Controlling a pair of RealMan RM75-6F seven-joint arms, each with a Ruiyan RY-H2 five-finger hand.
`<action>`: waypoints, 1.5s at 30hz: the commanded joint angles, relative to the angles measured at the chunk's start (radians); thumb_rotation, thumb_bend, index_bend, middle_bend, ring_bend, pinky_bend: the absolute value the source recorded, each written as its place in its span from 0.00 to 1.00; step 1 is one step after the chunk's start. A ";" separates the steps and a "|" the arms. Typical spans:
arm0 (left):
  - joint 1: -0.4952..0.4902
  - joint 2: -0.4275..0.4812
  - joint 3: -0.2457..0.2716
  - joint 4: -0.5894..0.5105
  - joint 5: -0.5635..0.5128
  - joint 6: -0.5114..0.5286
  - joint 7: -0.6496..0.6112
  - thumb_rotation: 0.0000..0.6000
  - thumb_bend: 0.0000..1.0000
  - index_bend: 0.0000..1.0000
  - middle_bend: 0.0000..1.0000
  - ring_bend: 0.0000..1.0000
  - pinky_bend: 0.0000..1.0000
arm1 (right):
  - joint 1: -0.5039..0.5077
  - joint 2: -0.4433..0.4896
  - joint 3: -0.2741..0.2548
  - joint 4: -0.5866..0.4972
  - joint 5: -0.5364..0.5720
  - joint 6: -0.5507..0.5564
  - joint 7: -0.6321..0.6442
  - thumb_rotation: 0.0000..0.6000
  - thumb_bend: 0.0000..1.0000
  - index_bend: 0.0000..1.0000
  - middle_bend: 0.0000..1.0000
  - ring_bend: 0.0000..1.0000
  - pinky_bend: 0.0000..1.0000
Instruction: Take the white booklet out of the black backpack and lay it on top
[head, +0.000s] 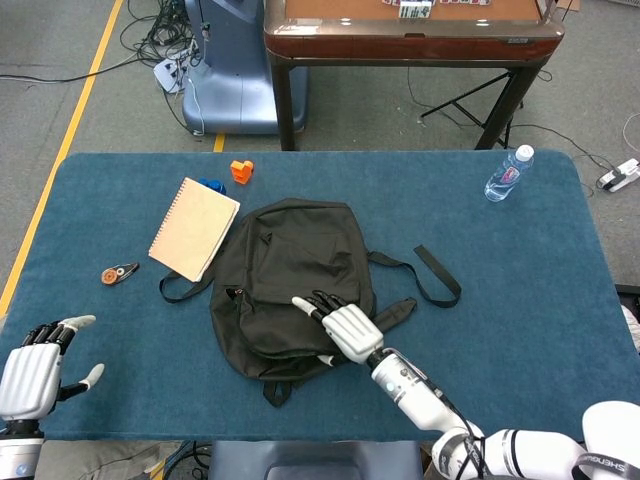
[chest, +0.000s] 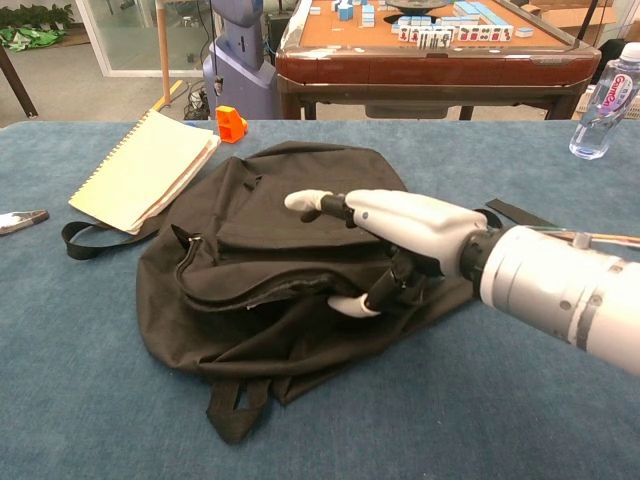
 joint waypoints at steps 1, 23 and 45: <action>-0.001 0.001 0.000 0.001 -0.001 -0.002 -0.001 1.00 0.24 0.32 0.30 0.26 0.21 | 0.013 0.015 0.019 -0.007 0.021 0.004 0.007 1.00 0.33 0.03 0.14 0.02 0.12; -0.111 0.011 -0.042 0.049 0.145 -0.062 -0.134 1.00 0.24 0.37 0.30 0.27 0.23 | 0.125 0.003 0.132 0.067 0.234 -0.039 0.101 1.00 0.88 0.69 0.45 0.25 0.22; -0.533 -0.344 -0.101 0.233 0.287 -0.419 -0.251 1.00 0.24 0.45 0.43 0.41 0.37 | 0.200 -0.100 0.279 0.195 0.406 0.090 0.155 1.00 0.88 0.69 0.45 0.25 0.24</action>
